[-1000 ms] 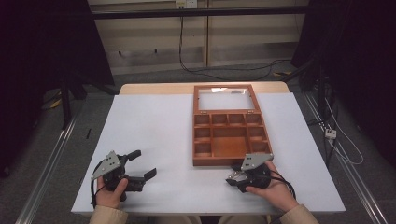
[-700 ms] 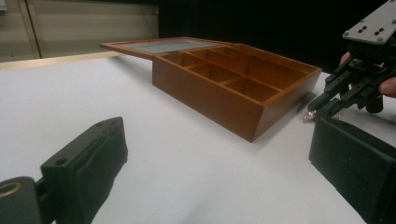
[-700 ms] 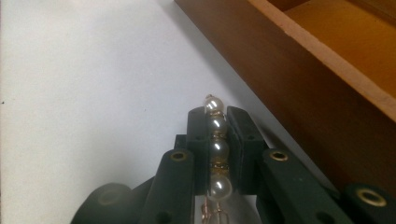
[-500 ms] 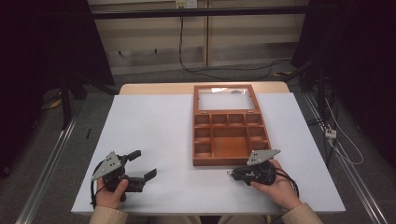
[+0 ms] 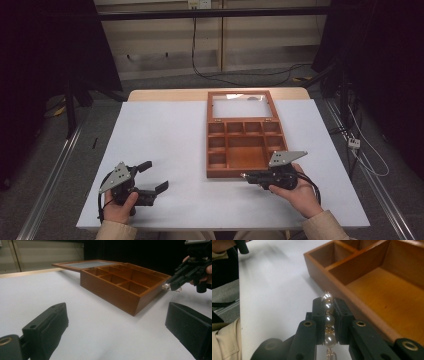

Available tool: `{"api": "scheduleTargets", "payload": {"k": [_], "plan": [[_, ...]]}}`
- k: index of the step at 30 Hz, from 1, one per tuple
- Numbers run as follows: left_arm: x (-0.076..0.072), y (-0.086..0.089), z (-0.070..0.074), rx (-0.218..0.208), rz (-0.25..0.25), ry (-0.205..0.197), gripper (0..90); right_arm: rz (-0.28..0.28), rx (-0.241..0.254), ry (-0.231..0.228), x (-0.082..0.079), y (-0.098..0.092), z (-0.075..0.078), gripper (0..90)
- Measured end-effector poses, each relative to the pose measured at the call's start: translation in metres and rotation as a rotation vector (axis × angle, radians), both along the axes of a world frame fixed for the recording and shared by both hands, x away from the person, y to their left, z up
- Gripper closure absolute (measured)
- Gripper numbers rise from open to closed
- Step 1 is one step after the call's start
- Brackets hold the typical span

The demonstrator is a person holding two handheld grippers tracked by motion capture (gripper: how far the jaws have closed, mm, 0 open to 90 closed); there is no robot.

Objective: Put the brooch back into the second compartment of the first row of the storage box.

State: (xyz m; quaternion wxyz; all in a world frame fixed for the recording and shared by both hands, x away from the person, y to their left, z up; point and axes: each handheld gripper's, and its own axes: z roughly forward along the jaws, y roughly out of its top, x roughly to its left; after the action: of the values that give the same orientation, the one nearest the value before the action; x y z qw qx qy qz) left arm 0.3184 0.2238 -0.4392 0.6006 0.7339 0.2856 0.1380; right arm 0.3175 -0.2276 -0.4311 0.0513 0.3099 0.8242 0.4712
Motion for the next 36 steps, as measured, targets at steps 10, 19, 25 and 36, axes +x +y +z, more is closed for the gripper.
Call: {"api": "scheduleTargets", "payload": {"k": [10,19,25,36], "plan": [[0.001,-0.001,0.000,-0.002,-0.004,0.003,4.2,-0.011,0.029,-0.014,0.017,0.006,0.016,80.7],[0.001,-0.001,0.001,0.005,-0.010,0.003,4.3,-0.016,0.035,-0.026,0.036,0.011,0.030,80.8],[0.001,-0.001,0.001,0.004,-0.011,0.003,4.4,-0.025,0.035,-0.031,0.049,0.017,0.037,80.8],[0.001,-0.002,0.001,0.001,-0.013,0.003,4.4,-0.040,0.039,-0.030,0.068,0.024,0.039,80.7]]}}
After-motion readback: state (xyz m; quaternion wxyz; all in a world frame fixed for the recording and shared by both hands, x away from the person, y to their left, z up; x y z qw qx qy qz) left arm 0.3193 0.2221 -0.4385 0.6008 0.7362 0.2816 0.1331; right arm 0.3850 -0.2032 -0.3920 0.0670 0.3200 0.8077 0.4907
